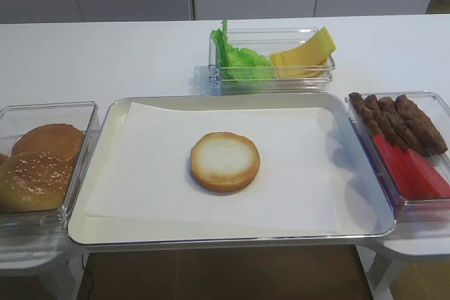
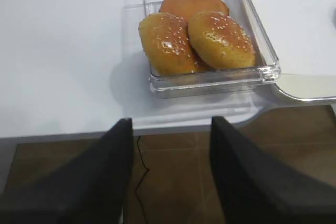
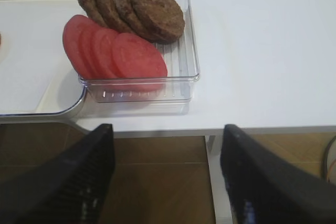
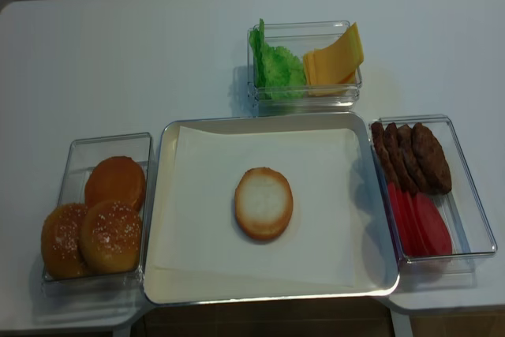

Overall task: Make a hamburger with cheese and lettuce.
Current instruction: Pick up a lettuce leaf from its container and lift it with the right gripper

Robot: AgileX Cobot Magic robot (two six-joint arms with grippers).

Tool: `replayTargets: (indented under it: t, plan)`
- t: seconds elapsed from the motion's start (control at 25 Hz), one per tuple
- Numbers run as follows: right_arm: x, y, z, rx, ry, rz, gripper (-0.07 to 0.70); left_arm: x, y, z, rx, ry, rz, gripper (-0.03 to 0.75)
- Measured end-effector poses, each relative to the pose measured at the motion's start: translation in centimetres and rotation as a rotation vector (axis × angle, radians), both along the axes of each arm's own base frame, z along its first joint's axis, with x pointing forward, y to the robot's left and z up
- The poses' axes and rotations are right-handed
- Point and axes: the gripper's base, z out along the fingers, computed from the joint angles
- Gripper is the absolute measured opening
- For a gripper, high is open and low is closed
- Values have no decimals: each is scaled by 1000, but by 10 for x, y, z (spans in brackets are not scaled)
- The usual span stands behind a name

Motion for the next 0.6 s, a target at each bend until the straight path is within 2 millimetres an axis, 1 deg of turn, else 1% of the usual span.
replayTargets:
  t: [0.6]
  plan:
    - [0, 0, 0, 0, 0, 0, 498, 0, 0, 0, 2, 0, -1, 358]
